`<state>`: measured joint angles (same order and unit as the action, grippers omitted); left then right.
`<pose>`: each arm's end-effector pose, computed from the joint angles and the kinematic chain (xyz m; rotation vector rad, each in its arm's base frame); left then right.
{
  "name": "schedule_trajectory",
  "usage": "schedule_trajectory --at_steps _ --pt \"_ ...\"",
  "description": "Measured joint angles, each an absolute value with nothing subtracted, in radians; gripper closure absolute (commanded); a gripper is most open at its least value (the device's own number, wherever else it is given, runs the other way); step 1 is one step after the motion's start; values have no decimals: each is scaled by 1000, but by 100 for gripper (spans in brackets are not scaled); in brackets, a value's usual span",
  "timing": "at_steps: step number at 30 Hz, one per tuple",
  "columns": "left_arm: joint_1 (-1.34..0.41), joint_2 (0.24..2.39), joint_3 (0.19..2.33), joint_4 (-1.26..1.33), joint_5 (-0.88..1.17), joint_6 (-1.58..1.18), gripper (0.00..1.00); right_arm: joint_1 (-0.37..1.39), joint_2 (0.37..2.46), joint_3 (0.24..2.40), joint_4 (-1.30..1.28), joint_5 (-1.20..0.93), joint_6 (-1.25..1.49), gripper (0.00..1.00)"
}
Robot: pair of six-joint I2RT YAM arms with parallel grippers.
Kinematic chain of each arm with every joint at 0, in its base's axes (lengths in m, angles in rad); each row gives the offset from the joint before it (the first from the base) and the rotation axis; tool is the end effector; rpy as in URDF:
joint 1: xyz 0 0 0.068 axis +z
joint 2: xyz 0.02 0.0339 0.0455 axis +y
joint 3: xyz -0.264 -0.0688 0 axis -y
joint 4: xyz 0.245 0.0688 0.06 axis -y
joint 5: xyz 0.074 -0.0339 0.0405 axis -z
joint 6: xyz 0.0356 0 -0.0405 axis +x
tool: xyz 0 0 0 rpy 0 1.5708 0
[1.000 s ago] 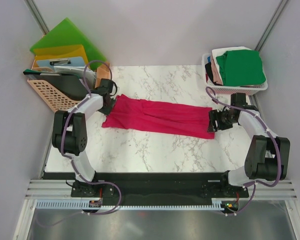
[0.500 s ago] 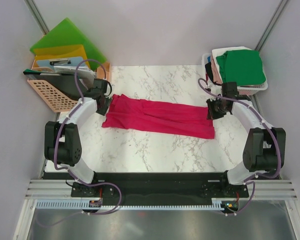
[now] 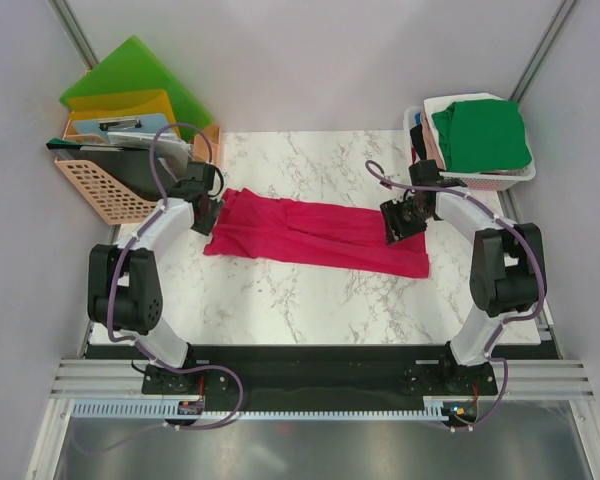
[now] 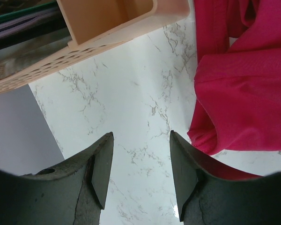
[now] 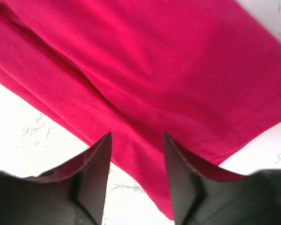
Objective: Fold and stack the t-shirts
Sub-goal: Fold the other side of the tshirt into a rectangle
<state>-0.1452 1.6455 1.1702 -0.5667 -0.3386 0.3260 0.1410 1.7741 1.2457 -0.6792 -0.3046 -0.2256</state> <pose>0.3374 -0.0374 0.2251 0.4902 2.5577 0.5065 0.3485 0.0602 0.1994 -0.5754 2.6802 0.3989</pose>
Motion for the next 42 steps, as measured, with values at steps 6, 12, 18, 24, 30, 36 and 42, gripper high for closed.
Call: schedule_trajectory --at_steps 6,12,18,24,30,36,42 --pt "-145 1630 1163 -568 -336 325 41 152 1760 1235 -709 -289 -249 41" --pt "-145 1630 1158 -567 -334 324 41 182 1760 1227 -746 -277 -266 41" --pt "-145 1630 1155 -568 -331 323 41 225 1769 1221 -766 -263 -276 43" --pt "-145 1630 1152 -567 -331 323 41 247 1840 1222 -749 -247 -276 47" --pt "-145 1630 1138 -570 -331 324 41 258 1861 1224 -733 -236 -278 100" --pt "-145 1630 1138 -569 -331 323 42 280 1858 1224 -731 -222 -274 100" --pt "-145 1630 1138 -569 -328 323 42 284 1827 1264 -772 -198 -277 100"
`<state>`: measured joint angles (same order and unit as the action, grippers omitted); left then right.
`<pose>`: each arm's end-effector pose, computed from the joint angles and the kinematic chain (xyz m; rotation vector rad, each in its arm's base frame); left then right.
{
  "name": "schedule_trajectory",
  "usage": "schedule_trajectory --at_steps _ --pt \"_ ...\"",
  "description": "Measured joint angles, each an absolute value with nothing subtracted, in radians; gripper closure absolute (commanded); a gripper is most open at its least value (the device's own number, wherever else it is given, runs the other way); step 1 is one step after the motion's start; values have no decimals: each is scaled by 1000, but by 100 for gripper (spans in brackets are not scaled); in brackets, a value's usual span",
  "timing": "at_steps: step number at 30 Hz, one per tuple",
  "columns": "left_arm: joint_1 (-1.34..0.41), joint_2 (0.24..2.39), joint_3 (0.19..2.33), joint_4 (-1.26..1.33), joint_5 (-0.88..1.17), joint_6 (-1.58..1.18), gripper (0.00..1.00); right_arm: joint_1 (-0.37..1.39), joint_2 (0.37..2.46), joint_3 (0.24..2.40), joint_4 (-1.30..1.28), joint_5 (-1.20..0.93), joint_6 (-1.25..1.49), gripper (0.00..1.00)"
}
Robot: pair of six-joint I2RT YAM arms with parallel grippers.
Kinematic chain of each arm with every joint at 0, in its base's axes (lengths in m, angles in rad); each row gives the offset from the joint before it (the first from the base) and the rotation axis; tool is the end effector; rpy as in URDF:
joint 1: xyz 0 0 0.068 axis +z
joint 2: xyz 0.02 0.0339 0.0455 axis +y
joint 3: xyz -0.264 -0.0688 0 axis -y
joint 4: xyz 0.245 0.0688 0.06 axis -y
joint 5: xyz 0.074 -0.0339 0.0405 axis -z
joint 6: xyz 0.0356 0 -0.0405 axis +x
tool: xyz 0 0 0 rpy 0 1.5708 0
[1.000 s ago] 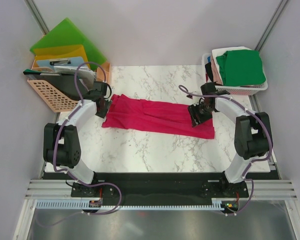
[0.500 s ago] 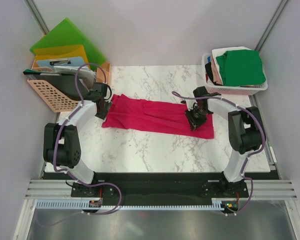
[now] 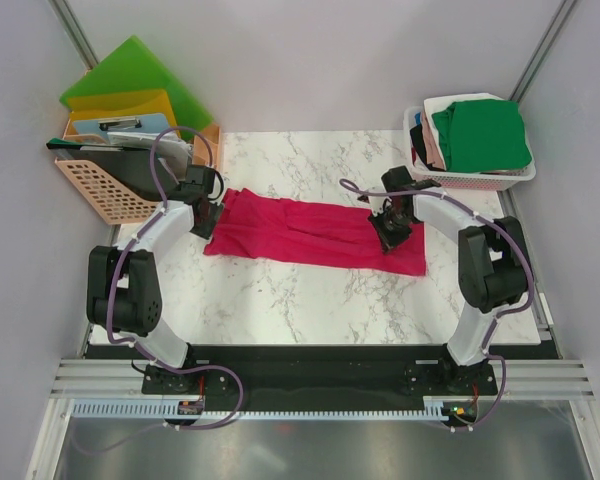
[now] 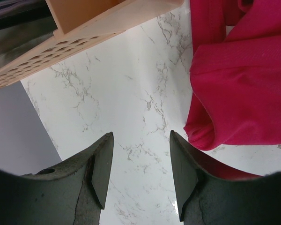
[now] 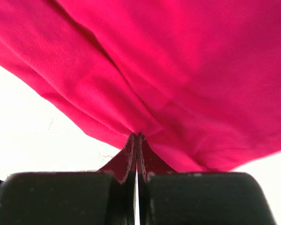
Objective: Fold and stack the t-shirts
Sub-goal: Fold the other side of the tshirt into a rectangle
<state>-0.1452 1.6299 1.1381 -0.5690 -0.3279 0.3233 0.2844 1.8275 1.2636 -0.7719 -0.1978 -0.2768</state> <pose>0.3306 -0.0368 0.2202 0.4985 2.5759 0.4927 0.3354 0.1053 0.1827 -0.8340 2.7714 0.2884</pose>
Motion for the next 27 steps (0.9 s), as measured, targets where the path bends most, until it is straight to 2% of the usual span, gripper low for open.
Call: schedule_trajectory --at_steps 3,5,6,7,9,10,12,17,24,27 --pt "-145 1630 1138 -569 -327 324 42 284 1822 1326 -788 -180 -281 99" --pt "-145 1630 1138 -569 -327 324 42 284 1822 1361 -791 -169 -284 90" --pt "-145 1630 1138 -569 -327 324 42 284 1822 1375 -791 -159 -283 69" --pt "-145 1630 1138 -569 -327 324 42 284 1822 1385 -792 -154 -280 55" --pt "-145 1630 1138 -569 -327 324 42 284 1822 1396 -795 -139 -283 36" --pt "-145 1630 1137 -569 -327 324 42 284 1822 1398 -797 -133 -288 32" --pt "-145 1630 1136 -568 -327 324 42 284 1822 1398 -805 -128 -293 29" --pt "-145 1630 1123 -569 -327 324 42 284 1822 1398 -810 -105 -295 28" --pt "-145 1626 1122 -567 -289 324 45 284 1773 1389 -836 -88 -298 40" --pt "-145 1560 1086 -539 -251 324 43 284 1715 1357 -835 -87 -302 34"
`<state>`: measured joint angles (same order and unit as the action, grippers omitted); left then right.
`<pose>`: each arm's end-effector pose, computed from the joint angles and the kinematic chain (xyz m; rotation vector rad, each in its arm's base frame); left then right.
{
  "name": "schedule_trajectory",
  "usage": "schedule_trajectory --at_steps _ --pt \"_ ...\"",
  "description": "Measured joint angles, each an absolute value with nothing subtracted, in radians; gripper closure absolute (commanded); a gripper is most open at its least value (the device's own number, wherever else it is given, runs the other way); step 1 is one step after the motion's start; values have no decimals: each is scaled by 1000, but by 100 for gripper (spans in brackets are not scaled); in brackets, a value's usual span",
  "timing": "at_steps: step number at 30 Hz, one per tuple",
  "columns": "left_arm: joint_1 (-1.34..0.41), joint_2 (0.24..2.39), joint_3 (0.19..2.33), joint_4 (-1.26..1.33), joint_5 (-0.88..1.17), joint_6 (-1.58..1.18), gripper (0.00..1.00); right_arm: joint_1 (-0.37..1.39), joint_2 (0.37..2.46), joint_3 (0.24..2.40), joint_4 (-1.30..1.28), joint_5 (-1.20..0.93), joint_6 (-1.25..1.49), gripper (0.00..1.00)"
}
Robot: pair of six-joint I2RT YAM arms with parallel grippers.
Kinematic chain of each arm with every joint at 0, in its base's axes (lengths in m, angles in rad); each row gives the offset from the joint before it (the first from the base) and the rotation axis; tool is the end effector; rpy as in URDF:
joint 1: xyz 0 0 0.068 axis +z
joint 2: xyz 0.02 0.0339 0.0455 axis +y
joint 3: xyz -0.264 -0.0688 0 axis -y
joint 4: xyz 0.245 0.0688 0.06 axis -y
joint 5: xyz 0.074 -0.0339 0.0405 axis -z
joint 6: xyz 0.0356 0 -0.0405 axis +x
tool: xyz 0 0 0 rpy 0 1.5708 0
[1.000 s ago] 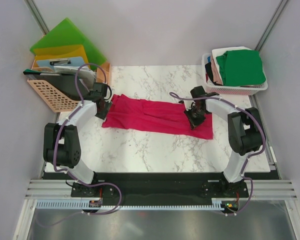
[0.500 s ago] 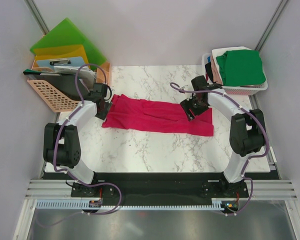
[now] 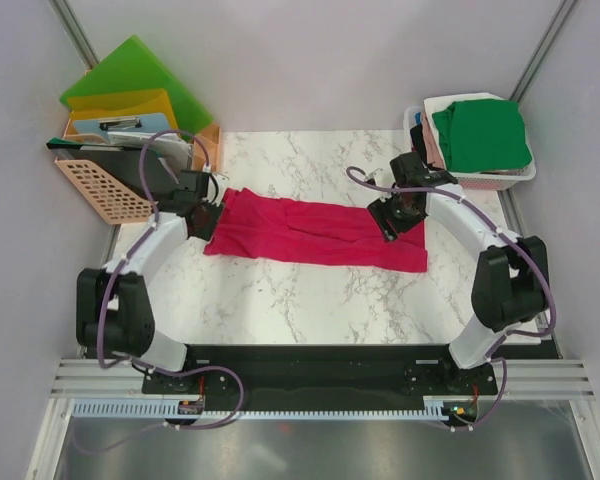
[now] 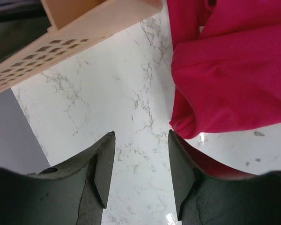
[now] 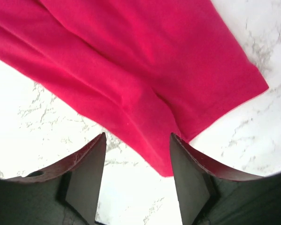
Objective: Fold and stack the t-shirts
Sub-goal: Fold the other side of the tshirt into a rectangle
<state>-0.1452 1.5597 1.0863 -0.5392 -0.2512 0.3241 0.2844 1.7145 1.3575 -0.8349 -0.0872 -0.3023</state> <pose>0.3179 -0.0375 0.2272 0.5093 2.5324 0.3907 0.3339 0.1008 0.2437 -0.8201 2.6352 0.1157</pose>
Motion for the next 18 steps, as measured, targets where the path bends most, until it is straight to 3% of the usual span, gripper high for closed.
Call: schedule_trajectory --at_steps 4,8,13,18 --pt "-145 1340 1010 -484 -194 325 42 284 1613 1276 -827 -93 -306 24" --pt "-153 1172 993 -406 -153 327 44 284 1583 1227 -835 -124 -302 23" --pt "-166 1139 945 -326 -138 327 43 284 1751 1294 -845 -163 -279 23" --pt "-171 1122 931 -316 -135 328 43 287 1938 1510 -857 -176 -253 23"
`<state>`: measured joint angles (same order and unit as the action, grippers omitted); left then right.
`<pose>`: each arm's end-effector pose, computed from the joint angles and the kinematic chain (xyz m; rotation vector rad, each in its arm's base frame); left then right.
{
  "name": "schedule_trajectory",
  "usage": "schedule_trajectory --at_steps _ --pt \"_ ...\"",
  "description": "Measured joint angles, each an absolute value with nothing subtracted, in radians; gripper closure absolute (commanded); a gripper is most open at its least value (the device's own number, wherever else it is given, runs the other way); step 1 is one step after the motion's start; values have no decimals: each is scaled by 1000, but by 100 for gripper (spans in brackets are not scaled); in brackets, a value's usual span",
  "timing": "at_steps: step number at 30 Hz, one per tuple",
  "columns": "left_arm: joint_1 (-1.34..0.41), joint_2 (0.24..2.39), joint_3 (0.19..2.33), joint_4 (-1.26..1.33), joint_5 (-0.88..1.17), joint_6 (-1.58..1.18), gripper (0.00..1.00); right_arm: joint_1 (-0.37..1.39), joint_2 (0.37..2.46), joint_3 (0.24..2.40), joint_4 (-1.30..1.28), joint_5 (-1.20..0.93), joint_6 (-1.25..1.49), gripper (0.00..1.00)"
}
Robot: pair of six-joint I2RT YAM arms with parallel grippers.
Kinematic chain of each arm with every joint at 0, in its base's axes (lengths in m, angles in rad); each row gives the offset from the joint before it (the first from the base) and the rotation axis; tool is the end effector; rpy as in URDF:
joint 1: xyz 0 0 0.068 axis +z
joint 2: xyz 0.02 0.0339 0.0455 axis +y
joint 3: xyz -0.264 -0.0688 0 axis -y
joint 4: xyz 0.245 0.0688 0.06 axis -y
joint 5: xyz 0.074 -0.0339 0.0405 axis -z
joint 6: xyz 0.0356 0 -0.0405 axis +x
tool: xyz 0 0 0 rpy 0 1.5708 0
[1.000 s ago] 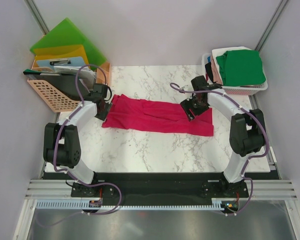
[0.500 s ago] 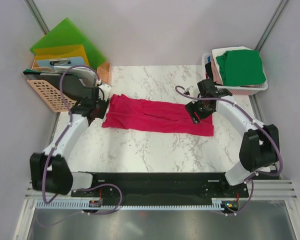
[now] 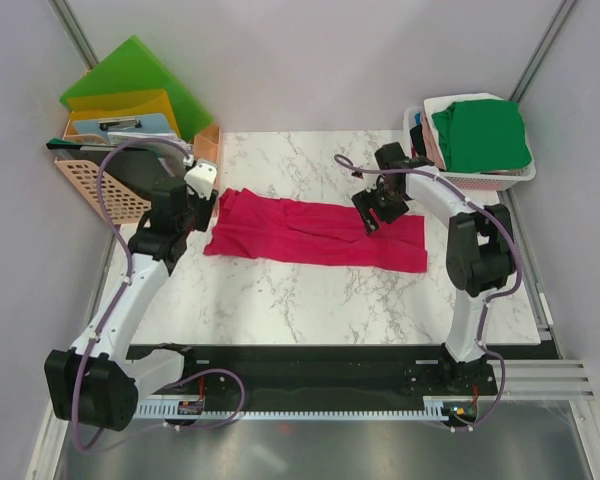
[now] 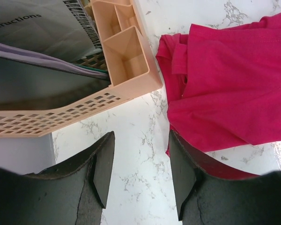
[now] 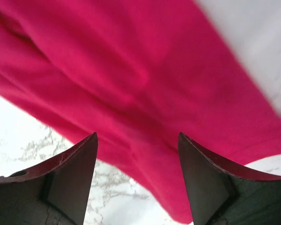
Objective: Fold and stack the t-shirts
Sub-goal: Fold the other side of the tshirt into a rectangle
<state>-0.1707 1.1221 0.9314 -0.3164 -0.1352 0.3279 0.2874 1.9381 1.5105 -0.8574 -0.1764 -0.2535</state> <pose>0.2501 -0.0382 0.3108 0.4328 2.0359 0.2365 0.3755 0.1175 0.2083 -0.7958 2.7348 0.2588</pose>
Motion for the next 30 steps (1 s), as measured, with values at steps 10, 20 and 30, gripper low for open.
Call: schedule_trajectory --at_steps 10,20,30 --pt "-171 1039 849 -281 -157 361 42 292 2071 1677 -860 -133 -252 23" --pt "-171 1040 841 -281 -157 381 42 293 2065 1527 -881 -123 -290 24" --pt "-171 1054 841 -280 -157 391 42 300 1990 1428 -1039 -133 -372 23"
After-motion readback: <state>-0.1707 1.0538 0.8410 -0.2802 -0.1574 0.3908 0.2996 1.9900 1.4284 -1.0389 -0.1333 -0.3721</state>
